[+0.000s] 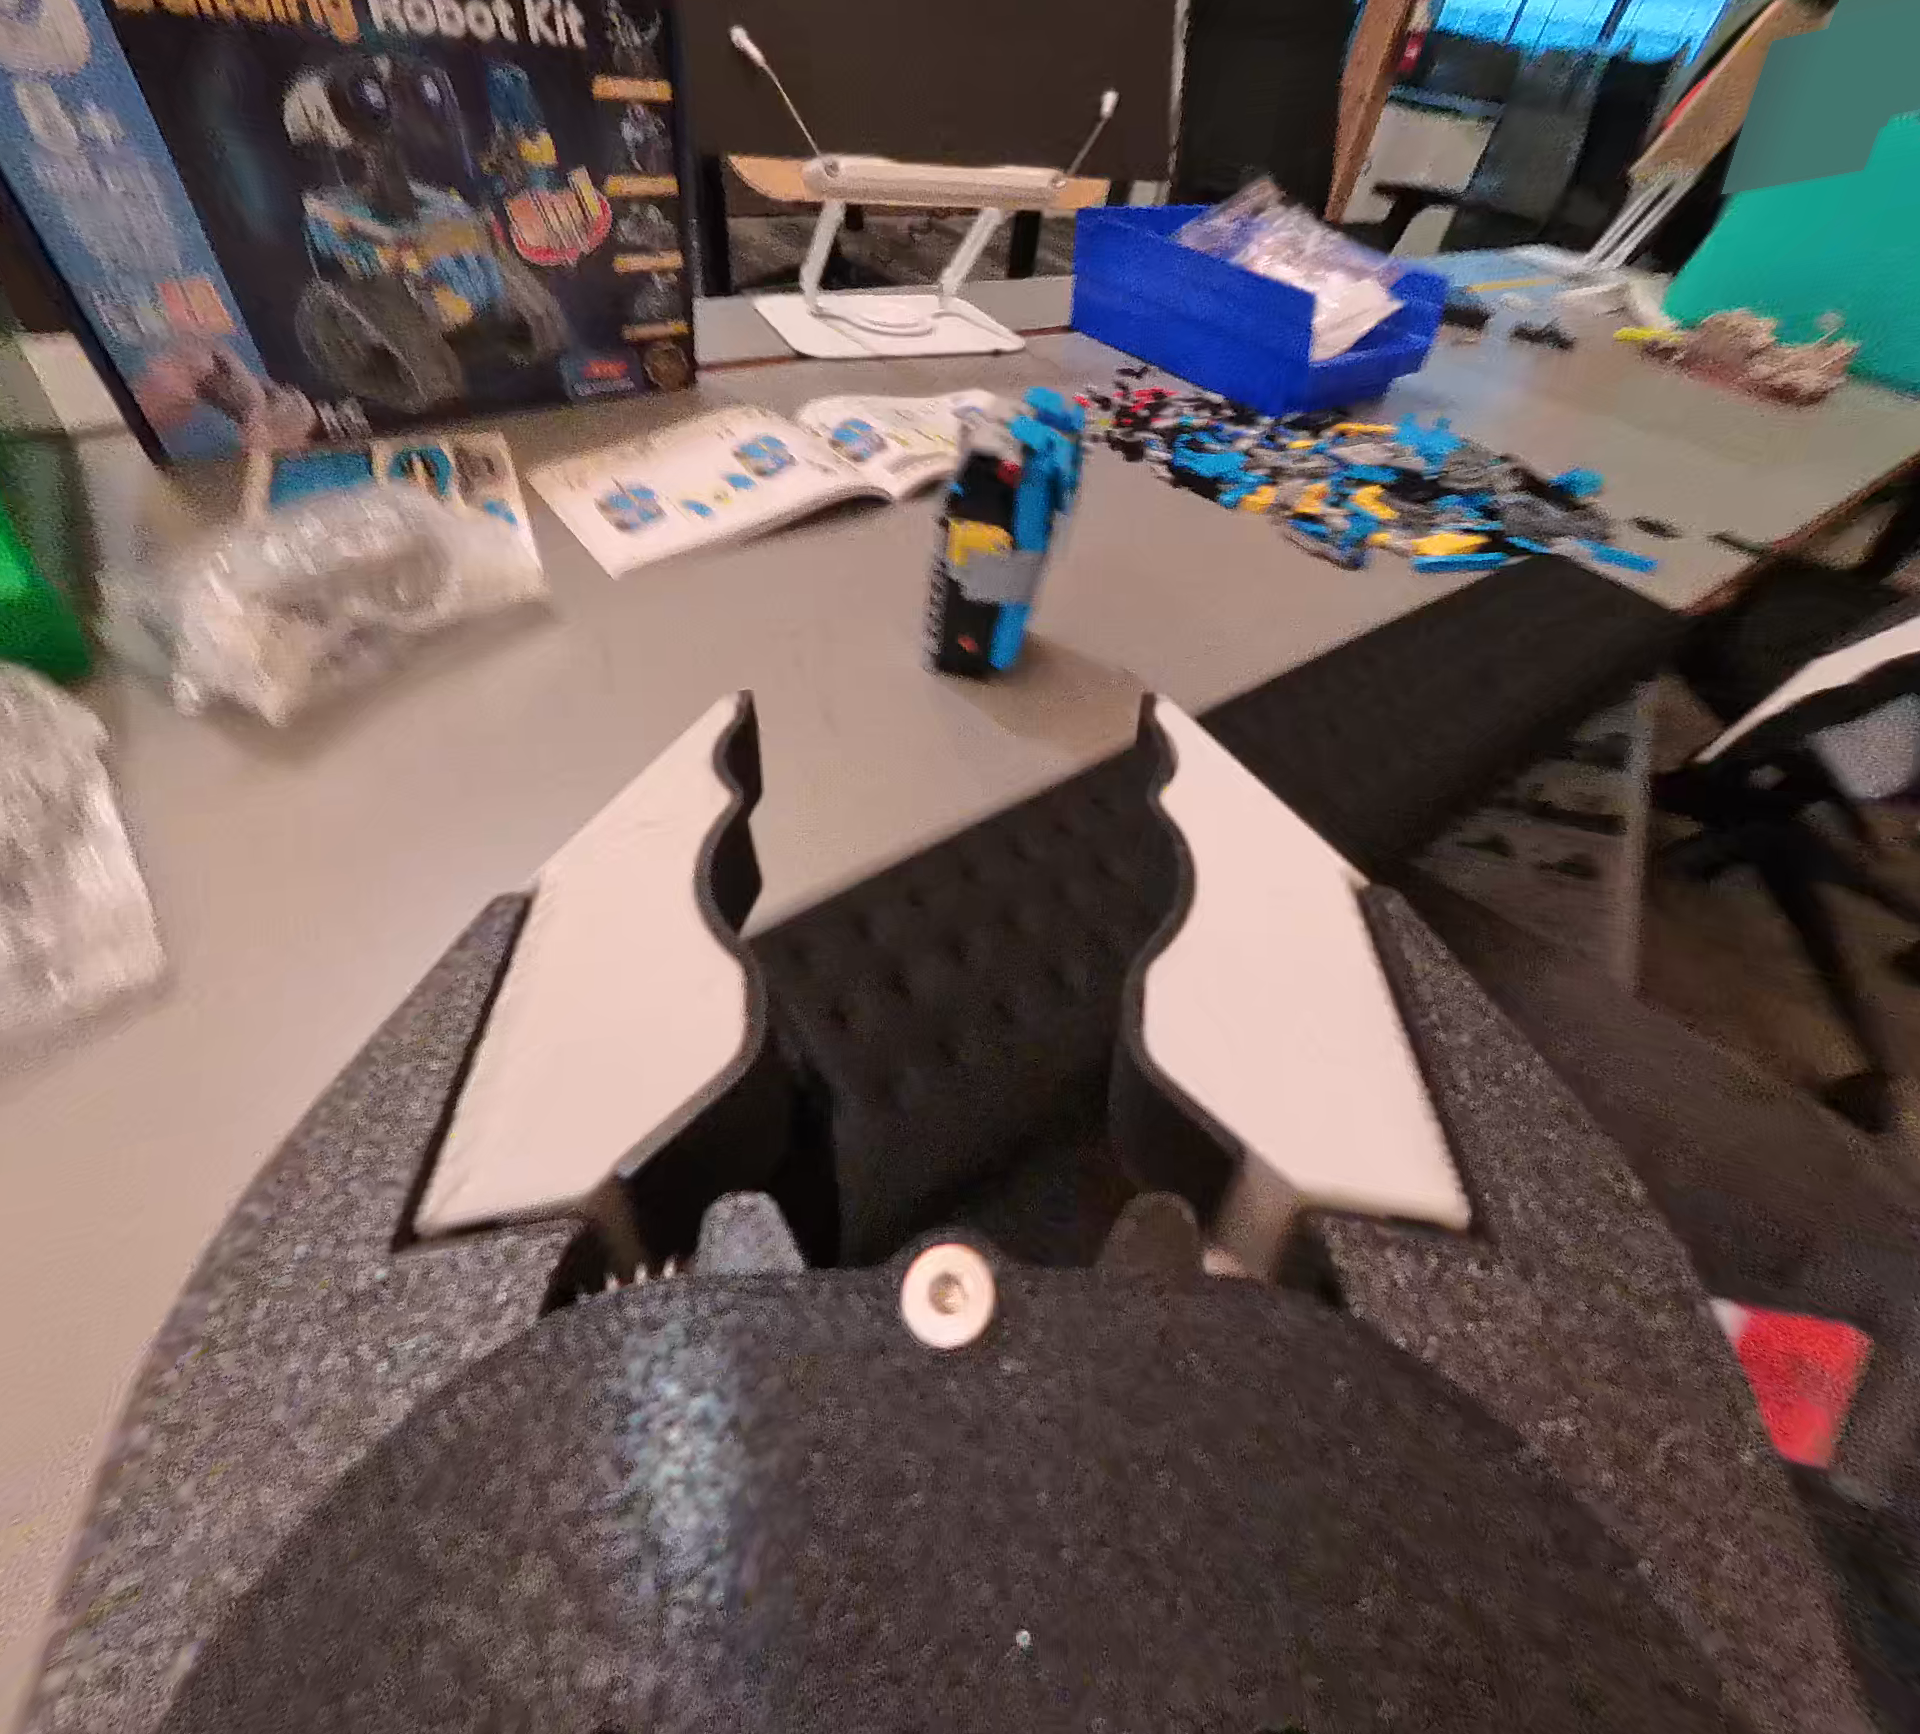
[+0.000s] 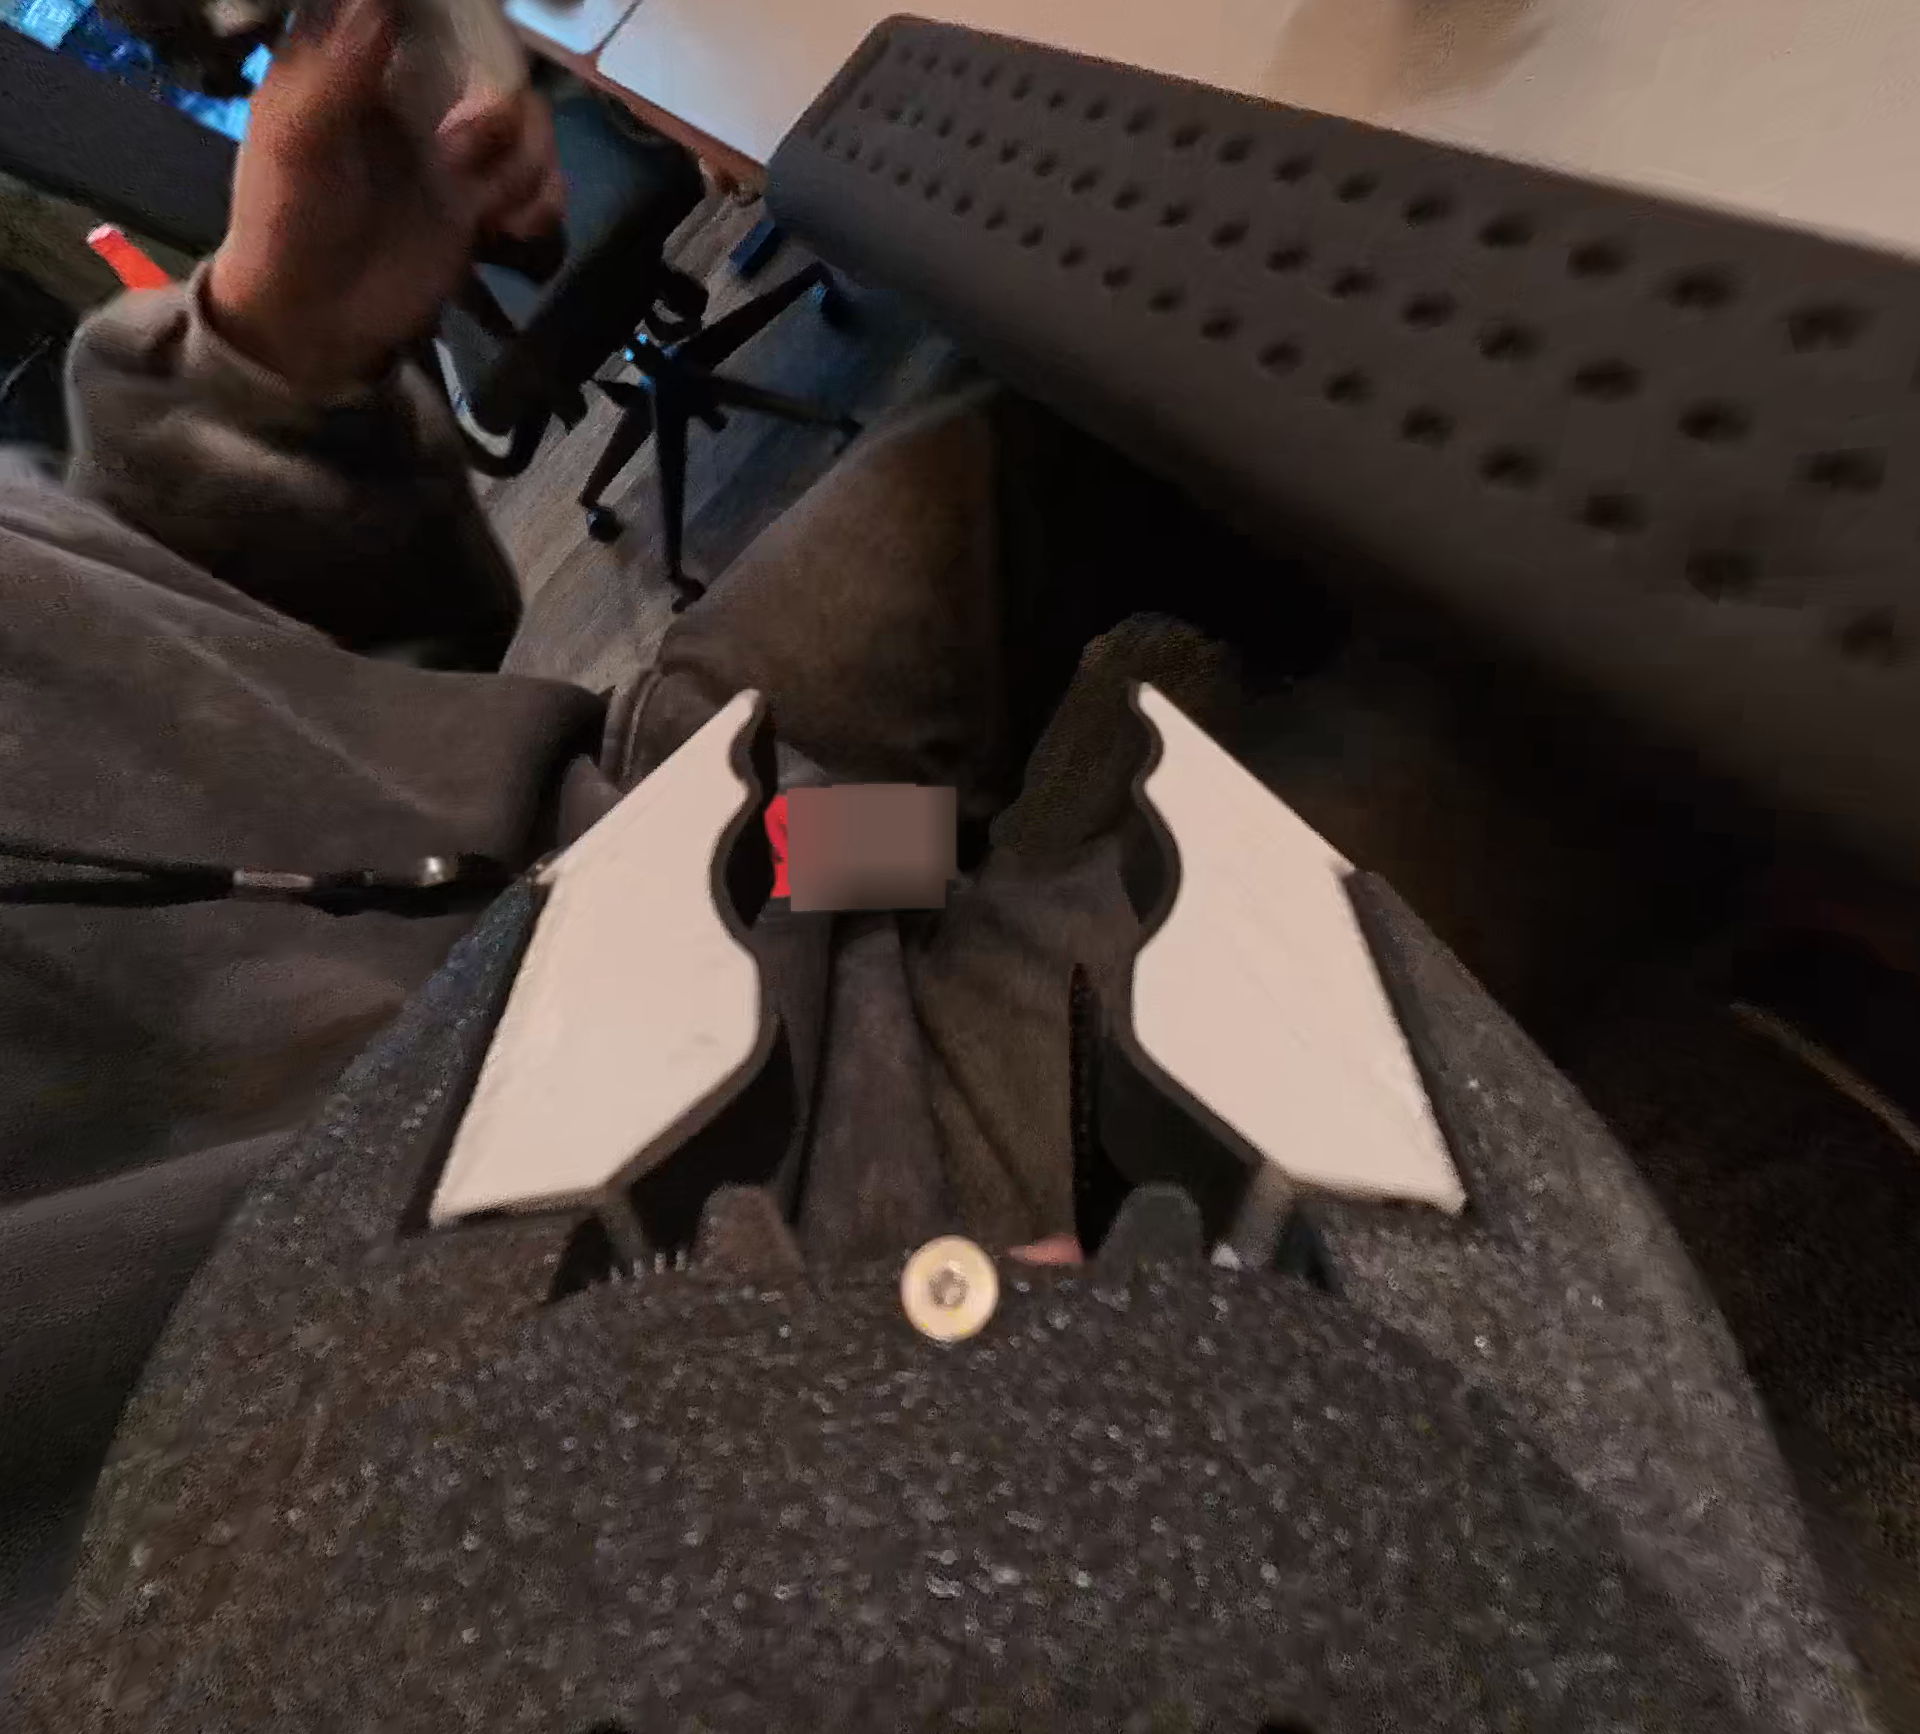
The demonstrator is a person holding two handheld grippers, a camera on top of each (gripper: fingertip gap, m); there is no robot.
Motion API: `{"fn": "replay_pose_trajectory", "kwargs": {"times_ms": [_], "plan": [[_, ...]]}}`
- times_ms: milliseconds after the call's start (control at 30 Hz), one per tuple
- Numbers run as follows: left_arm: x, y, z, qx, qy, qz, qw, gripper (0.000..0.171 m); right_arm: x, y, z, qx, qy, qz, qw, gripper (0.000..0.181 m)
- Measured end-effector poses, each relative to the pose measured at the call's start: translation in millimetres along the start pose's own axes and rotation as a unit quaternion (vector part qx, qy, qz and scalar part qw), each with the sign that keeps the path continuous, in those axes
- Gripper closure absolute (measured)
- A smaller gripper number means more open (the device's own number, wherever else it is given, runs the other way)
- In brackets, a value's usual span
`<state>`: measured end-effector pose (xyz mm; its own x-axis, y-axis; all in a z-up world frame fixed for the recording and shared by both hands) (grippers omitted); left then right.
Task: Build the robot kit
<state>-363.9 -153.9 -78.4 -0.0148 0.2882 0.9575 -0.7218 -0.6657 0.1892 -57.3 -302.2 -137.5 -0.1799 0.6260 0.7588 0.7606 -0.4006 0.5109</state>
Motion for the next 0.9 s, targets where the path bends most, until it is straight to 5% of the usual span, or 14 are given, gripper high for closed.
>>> {"fn": "replay_pose_trajectory", "kwargs": {"times_ms": [100,233,333,400,600,900], "plan": [[32.0,-69.2,-31.3,-0.002,-0.074,-0.028,0.997,0.099,51.1,-19.0,28.4,-0.005,0.045,-0.002,0.999,0.116],[74.9,-182.9,-81.8,-0.016,-0.15,-0.002,0.989,0.096,171.3,-34.3,97.9,-0.087,0.129,0.073,0.985,0.118],[85.6,-261.4,-105.5,-0.053,-0.128,0.002,0.99,0.094,258.0,-51.2,169.7,-0.176,0.155,0.144,0.961,0.121],[77.0,-296.0,-116.6,-0.071,-0.082,-0.019,0.994,0.095,285.2,-74.6,225.8,-0.236,0.128,0.164,0.949,0.123],[43.8,-308.9,-136.3,-0.05,-0.085,0.027,0.995,0.097,254.3,-157.7,289.7,-0.224,0.046,0.115,0.967,0.118],[38.6,-296.9,-119.5,0.025,-0.197,0.07,0.978,0.102,241.1,-157.7,269.0,-0.195,0.076,0.117,0.971,0.126]]}}
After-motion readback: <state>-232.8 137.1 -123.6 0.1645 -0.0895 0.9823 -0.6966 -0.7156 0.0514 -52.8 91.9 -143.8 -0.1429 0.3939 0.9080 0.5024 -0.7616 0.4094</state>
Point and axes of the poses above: each gripper's, where its closed fingertips meet, y back along the fingers, x out of its top, z = x × y across the jaws, the point moved 4 cm from there along y, back along the fingers, and after that the axes turned 5 degrees about y, right-handed, at the moved point
